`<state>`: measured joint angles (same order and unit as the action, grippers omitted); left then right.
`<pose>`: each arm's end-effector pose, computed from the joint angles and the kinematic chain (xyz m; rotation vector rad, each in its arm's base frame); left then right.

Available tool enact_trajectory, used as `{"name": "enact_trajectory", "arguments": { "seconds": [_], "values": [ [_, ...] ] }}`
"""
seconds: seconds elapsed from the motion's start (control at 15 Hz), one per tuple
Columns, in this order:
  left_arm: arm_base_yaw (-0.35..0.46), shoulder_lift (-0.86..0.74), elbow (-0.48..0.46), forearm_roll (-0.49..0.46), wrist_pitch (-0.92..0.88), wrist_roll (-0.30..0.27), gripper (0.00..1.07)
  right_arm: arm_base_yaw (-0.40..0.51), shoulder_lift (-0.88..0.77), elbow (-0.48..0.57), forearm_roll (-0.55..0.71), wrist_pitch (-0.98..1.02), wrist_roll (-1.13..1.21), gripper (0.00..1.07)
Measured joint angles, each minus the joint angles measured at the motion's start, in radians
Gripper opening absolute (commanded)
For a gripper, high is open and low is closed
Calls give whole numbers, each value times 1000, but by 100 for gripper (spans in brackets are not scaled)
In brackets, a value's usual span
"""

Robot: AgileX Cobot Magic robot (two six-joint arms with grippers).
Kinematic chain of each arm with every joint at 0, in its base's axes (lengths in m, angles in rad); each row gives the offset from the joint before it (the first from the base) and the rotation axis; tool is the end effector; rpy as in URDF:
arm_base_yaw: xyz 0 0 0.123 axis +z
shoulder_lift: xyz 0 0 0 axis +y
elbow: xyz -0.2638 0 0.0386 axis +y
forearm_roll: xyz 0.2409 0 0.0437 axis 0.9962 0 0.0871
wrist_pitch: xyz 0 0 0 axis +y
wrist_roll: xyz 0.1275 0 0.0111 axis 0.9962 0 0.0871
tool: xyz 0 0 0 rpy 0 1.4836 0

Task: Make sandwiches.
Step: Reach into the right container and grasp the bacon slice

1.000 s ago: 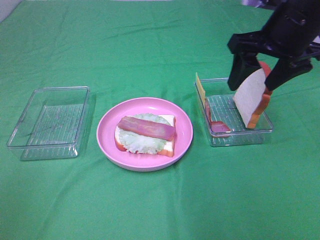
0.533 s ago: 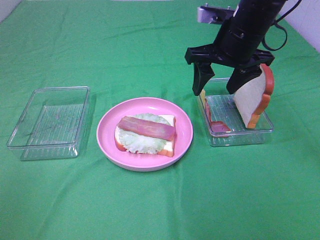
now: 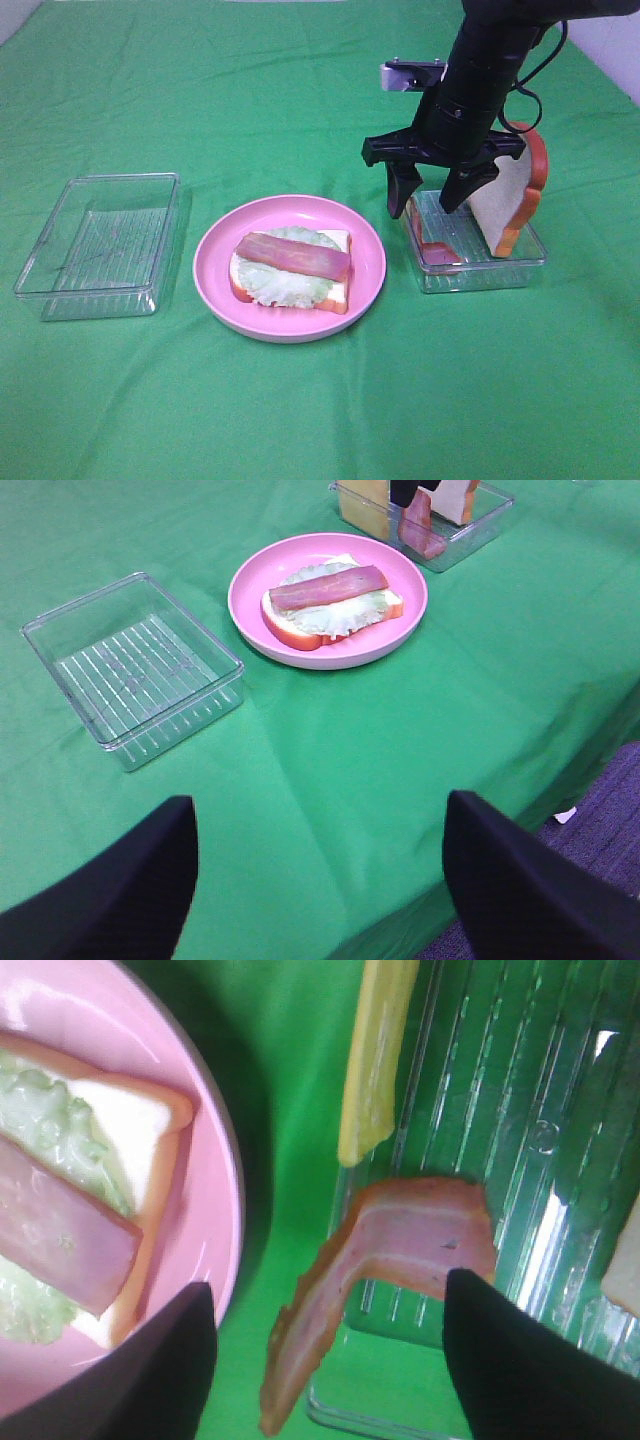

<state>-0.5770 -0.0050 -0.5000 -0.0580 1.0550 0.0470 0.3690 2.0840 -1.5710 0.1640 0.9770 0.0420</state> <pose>0.0301 -0.0273 0.2581 0.6336 1.9558 -0.4007 0.3821 0.1664 0.1288 -0.3683 2.9728 0.2624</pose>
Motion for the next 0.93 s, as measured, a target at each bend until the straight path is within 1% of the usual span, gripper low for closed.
{"name": "enact_trajectory", "arguments": {
  "seconds": [0.13, 0.53, 0.6, 0.67, 0.73, 0.87, 0.93],
  "values": [
    [0, 0, 0, 0, 0, 0, 67, 0, 6, 0, -1, -18, 0, 55],
    [0, 0, 0, 0, 0, 0, 67, 0, 23, 0, -1, -19, 0, 54],
    [0, 0, 0, 0, 0, 0, 67, 0, 29, 0, -2, -19, 0, 52],
    [0, 0, 0, 0, 0, 0, 67, 0, 33, 0, -5, -19, 0, 44],
    [0, 0, 0, 0, 0, 0, 67, 0, 33, 0, -12, -19, 0, 39],
    [0, 0, 0, 0, 0, 0, 67, 0, 34, 0, -15, -19, 0, 22],
    [0, 0, 0, 0, 0, 0, 67, 0, 34, 0, -17, -19, 0, 3]
  ]
}}
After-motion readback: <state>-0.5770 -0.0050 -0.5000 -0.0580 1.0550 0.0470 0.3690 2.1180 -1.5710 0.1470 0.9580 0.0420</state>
